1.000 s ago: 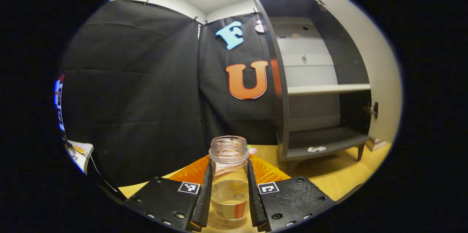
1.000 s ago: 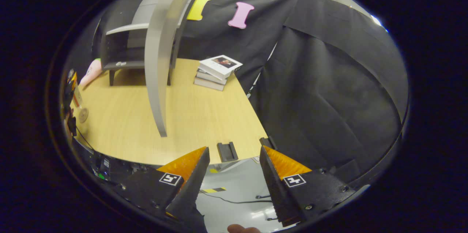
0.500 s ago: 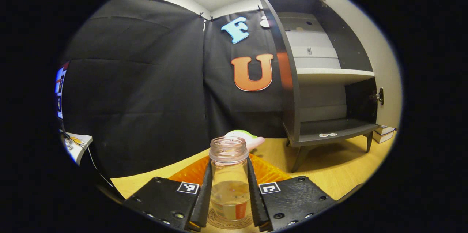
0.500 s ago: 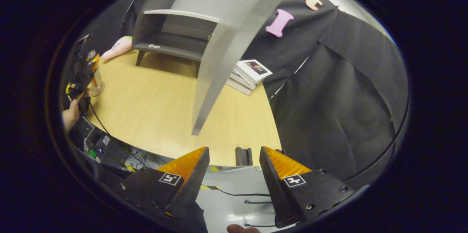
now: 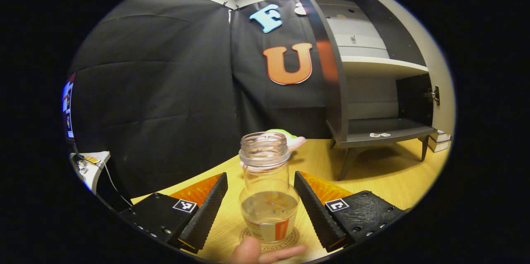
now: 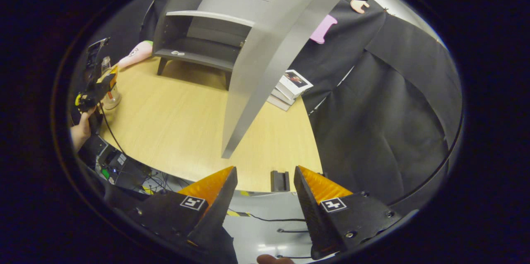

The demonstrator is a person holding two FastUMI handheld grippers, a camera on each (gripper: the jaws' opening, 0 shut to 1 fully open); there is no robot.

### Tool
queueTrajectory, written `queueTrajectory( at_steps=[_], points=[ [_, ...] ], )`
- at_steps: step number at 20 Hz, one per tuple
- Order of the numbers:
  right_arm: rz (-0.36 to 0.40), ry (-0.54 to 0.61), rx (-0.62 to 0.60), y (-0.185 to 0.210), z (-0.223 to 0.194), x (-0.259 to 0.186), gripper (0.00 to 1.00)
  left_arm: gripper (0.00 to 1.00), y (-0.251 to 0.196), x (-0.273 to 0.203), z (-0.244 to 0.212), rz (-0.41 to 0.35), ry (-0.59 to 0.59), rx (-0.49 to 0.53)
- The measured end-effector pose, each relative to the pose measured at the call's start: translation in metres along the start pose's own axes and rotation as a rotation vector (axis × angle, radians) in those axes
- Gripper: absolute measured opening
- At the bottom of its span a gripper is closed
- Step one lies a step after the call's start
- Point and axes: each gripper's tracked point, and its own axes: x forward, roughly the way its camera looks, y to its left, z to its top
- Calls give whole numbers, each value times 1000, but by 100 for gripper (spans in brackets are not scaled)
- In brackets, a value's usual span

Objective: Open the cabinet door with the right hand, grasp the bottle in the cabinet with the left hand and place it on the coaster, then close the cabinet door with the right hand.

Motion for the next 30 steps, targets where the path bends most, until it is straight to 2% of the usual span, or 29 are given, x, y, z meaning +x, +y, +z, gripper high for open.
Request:
queueTrajectory(
  at_steps=[6, 8, 9, 10, 12, 16, 17, 18, 20, 21, 22, 24, 25, 26, 30],
  points=[
    [-7, 2, 28, -2, -12, 7, 87, 96, -1, -1, 17, 0, -30, 25],
    [1, 9, 37, -3, -22, 9, 87, 96, -2, -2, 25, -21, -36, 19],
    [3, 6, 42, -4, -23, 10, 87, 100, -1, -2, 31, -23, -44, 22],
    [-2, 2, 47, -6, -27, 13, 87, 96, 0, -2, 39, -20, -58, 33],
    [-5, 10, 76, -9, -35, 19, 87, 96, 3, -4, 62, -17, -103, 62],
    [14, 41, 148, -3, -60, 39, 87, 96, 3, -17, 110, -61, -158, 107],
    [23, 48, 159, 0, -67, 44, 92, 96, 9, -22, 126, -49, -169, 125],
    [40, 49, 179, 0, -75, 54, 87, 96, 13, -26, 144, -36, -182, 127],
    [92, 71, 266, 10, -81, 66, 87, 95, 13, -38, 180, -34, -185, 98],
    [111, 74, 321, 10, -80, 72, 87, 88, 9, -43, 196, -40, -179, 83],
    [127, 76, 370, 9, -77, 79, 87, 87, 3, -49, 211, -61, -172, 66],
    [185, 63, 452, 4, -64, 94, 87, 88, -31, -61, 231, -164, -112, 33],
    [209, 36, 478, -5, -51, 99, 87, 81, -48, -67, 239, -206, -88, 26],
    [227, 6, 495, -18, -36, 103, 87, 89, -64, -74, 252, -231, -81, 23],
    [349, -175, 518, -82, 43, 92, 84, 89, -128, -102, 300, -320, -136, 63]
  ],
)
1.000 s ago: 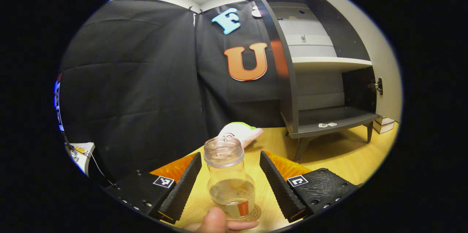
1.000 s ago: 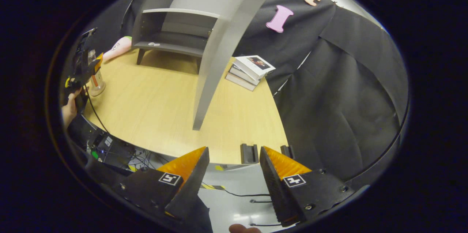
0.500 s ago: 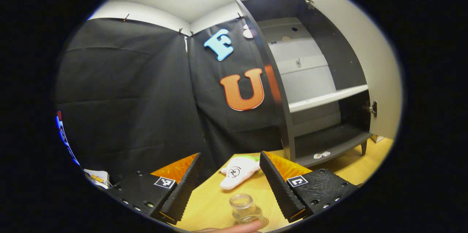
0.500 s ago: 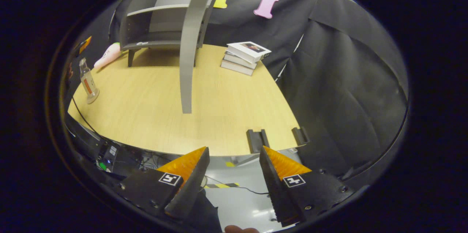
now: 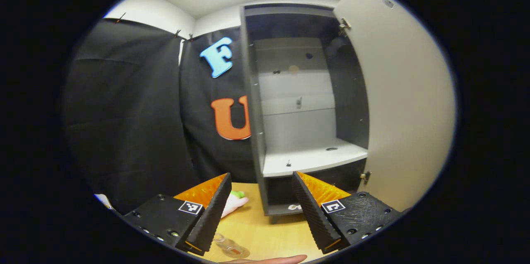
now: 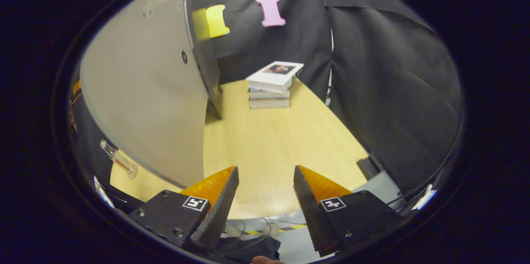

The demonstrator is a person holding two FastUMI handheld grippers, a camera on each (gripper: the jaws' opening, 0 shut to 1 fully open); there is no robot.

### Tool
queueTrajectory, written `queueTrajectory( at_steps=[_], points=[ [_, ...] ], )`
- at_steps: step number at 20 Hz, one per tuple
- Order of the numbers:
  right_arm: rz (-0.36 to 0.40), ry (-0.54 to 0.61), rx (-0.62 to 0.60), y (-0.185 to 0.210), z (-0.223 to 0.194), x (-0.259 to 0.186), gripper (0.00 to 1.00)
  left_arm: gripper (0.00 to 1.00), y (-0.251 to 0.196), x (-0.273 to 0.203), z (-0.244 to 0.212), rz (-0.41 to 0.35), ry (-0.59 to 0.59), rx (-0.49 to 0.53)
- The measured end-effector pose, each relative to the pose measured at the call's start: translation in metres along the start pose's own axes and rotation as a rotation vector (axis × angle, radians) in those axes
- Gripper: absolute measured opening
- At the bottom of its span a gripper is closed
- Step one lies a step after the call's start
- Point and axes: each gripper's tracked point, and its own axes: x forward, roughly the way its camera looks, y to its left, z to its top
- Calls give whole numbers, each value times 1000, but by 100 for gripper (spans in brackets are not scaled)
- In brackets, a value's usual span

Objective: Open the cabinet door with the right hand, grasp the bottle in the cabinet with the left hand and place it on the coaster, then close the cabinet door with the right hand.

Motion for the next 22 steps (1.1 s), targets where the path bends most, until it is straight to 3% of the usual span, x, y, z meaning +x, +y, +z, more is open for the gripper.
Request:
queueTrajectory(
  at_steps=[2, 5, 8, 13, 16, 20, 22],
  points=[
    [129, -30, 17, -2, 44, -17, 84, 89, -29, -1, 19, -30, -16, 13],
    [428, -39, 91, 19, 93, -64, 84, 88, -60, -3, 25, -40, -8, 31],
    [674, -141, 28, 58, 154, -125, 87, 89, -86, -7, 27, -30, 11, 60],
    [841, -257, -150, 119, 193, -164, 87, 88, -107, -13, 28, -41, 7, 142],
    [922, -214, -216, 143, 196, -157, 87, 88, -104, -12, 31, -25, -35, 213],
    [946, -190, -260, 158, 205, -152, 85, 88, -99, -11, 29, -10, -60, 254],
    [965, -173, -289, 168, 207, -152, 85, 88, -80, -9, 33, 42, -80, 272]
  ],
)
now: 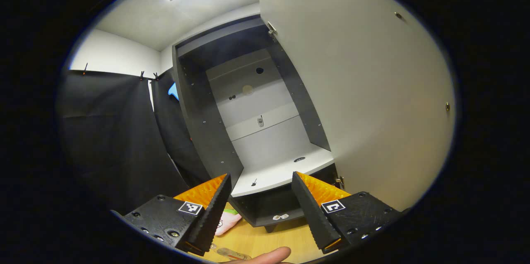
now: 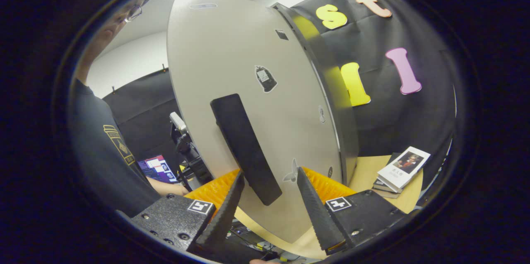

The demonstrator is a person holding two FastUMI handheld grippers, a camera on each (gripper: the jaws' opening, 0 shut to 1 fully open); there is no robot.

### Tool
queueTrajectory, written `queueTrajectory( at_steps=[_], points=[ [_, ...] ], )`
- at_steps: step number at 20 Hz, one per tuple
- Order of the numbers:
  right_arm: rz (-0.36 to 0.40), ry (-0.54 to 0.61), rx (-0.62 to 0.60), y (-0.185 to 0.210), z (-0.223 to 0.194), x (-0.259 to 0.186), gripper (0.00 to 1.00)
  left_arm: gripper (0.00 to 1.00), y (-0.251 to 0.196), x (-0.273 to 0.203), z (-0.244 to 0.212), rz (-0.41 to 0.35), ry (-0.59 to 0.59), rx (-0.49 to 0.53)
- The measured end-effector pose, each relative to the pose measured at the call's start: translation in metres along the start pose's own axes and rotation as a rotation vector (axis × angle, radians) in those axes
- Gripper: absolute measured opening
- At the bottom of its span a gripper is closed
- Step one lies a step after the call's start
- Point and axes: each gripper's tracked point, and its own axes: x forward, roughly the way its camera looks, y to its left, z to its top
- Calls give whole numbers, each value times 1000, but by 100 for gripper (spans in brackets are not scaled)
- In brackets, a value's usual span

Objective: Open the cabinet door with the right hand, grasp the bottle in the cabinet with the left hand and place it on the coaster, then close the cabinet door with the right hand.

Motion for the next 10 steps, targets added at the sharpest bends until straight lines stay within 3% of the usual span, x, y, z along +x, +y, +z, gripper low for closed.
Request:
queueTrajectory(
  at_steps=[7, 8, 9, 10],
  points=[
    [155, 69, -46, 30, -2, 55, 83, 88, 79, 5, -34, 160, 70, -50],
    [175, 74, -38, 32, -1, 63, 77, 89, 94, 3, -33, 203, 68, -28],
    [198, 76, -27, 37, -2, 70, 77, 89, 109, 1, -32, 243, 61, -8],
    [198, 67, -22, 37, 0, 79, 83, 88, 121, 0, -35, 270, 58, -3]
  ],
)
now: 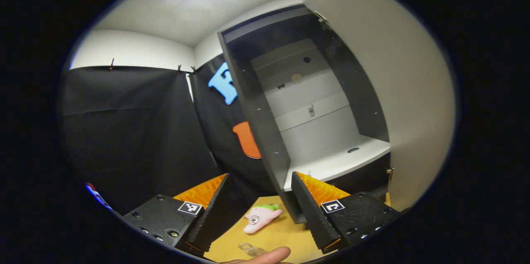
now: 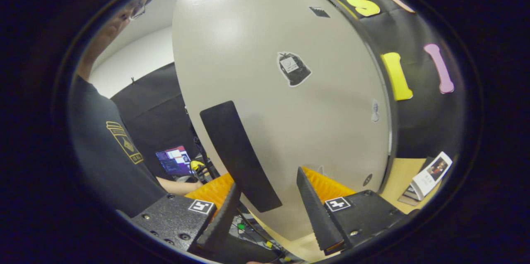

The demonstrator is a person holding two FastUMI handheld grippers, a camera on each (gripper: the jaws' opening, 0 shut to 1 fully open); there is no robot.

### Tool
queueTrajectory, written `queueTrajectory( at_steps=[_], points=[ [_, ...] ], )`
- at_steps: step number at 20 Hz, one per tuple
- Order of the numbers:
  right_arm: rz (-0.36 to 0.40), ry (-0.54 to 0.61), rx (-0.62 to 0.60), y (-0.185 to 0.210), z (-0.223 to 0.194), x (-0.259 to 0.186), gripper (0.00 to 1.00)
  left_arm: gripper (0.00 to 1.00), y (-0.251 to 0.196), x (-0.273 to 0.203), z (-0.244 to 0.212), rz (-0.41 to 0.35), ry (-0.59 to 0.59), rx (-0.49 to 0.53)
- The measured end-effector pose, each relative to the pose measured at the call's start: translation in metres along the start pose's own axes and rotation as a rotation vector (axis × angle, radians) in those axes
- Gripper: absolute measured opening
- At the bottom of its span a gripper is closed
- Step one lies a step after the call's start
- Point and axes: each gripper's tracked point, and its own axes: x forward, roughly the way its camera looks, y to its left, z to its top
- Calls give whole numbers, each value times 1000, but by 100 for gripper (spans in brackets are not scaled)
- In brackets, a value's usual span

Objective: Open the cabinet door with the right hand, grasp the bottle in the cabinet with the left hand and place it on the coaster, then close the cabinet door with the right hand.

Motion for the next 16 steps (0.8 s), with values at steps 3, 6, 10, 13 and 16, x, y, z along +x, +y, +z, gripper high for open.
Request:
queueTrajectory(
  at_steps=[3, 6, 10, 13, 16],
  points=[
    [4, -13, -12, 6, 3, 26, 87, 88, 27, 2, -12, 60, 24, -16],
    [7, -7, -9, 6, 5, 41, 89, 88, 54, 5, -33, 106, 69, -8],
    [-9, -3, -15, 3, 5, 54, 89, 88, 70, 8, -53, 129, 116, -23],
    [-21, -7, -6, 6, 7, 57, 89, 89, 71, 16, -59, 121, 129, -40],
    [-37, -12, -4, 5, 7, 62, 88, 88, 69, 21, -57, 107, 119, -40]
  ],
)
